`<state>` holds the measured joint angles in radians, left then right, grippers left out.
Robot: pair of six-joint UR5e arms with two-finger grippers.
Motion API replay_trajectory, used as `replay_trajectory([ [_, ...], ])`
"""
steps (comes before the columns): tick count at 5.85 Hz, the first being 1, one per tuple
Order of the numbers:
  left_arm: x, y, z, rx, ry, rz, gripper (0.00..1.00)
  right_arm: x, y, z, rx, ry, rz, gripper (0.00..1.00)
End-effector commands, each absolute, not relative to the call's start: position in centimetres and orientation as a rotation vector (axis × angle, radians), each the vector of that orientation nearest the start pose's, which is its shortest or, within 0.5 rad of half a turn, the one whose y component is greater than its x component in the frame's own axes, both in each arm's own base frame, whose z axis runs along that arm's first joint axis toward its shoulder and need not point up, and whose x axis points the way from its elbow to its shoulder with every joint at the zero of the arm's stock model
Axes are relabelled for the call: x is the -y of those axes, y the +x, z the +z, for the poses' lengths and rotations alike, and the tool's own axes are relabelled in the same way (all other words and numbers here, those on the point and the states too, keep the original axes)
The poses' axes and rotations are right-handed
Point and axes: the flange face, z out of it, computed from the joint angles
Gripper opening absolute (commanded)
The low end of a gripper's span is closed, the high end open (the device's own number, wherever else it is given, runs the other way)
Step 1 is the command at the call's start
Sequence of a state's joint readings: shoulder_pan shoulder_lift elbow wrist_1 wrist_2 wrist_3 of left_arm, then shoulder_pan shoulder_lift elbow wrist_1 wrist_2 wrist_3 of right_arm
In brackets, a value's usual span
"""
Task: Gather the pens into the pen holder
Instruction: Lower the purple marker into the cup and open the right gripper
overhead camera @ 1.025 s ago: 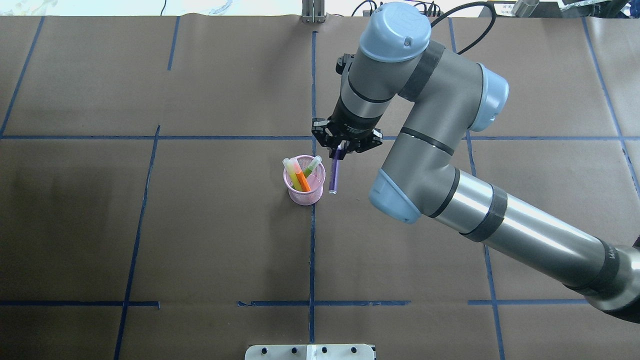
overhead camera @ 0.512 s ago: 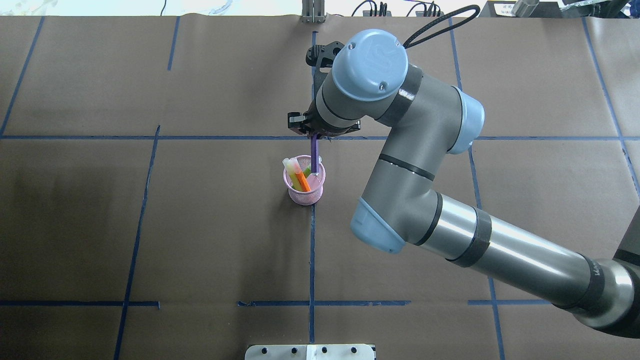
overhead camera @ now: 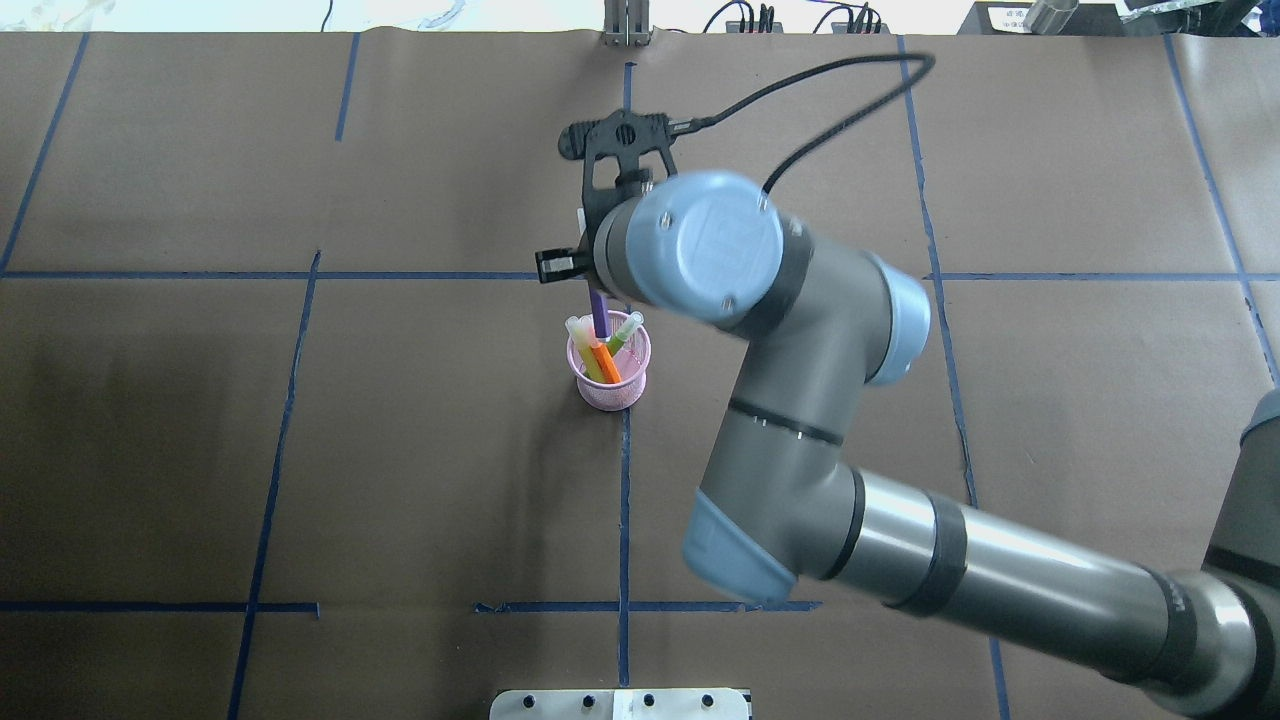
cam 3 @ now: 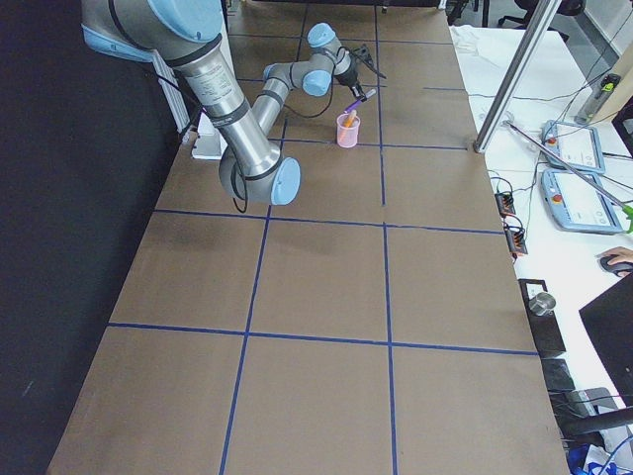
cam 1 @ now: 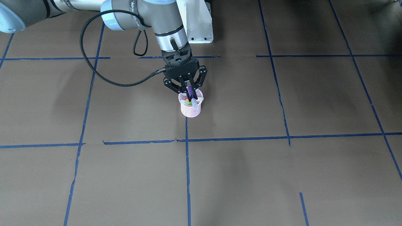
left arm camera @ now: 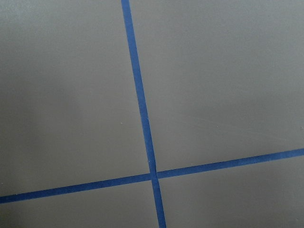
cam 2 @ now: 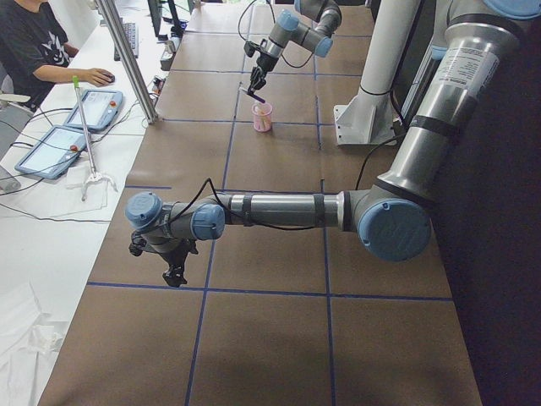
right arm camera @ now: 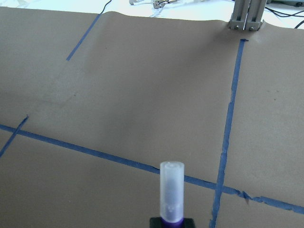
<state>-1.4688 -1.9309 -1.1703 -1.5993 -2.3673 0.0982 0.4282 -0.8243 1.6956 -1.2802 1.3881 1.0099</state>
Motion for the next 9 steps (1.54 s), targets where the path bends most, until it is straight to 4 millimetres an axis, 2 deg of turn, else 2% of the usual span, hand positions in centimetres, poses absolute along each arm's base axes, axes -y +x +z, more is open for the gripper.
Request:
replay_trajectory([
  [1, 64.5, 0.2, 64.5, -0.799, -0.021, 0.179, 1.00, 39.3, -55.2, 14.6, 0.930, 0.816, -0.027, 0.00],
  [2, 64.6, 0.2, 64.4, -0.799, -0.020, 0.179, 1.00, 38.9, -53.5, 14.1, 0.918, 0.861, -0.070, 0.00],
  [3, 64.7, 0.2, 64.1, -0.799, -0.015, 0.181, 1.00, 38.9, -53.4, 13.3, 0.930, 0.867, -0.067, 0.00],
  [6, 65.0, 0.3, 63.7, -0.799, -0.011, 0.183, 1.00, 38.7, -54.3, 14.5, 0.917, 0.863, -0.054, 0.00],
  [8, 65.0, 0.3, 63.8, -0.797, -0.011, 0.182, 1.00, 38.8, -54.9, 14.6, 0.911, 0.859, -0.052, 0.00],
  [9, 65.0, 0.3, 63.8, -0.797, -0.013, 0.181, 1.00, 39.1, -55.2, 14.9, 0.937, 0.864, -0.037, 0.09],
])
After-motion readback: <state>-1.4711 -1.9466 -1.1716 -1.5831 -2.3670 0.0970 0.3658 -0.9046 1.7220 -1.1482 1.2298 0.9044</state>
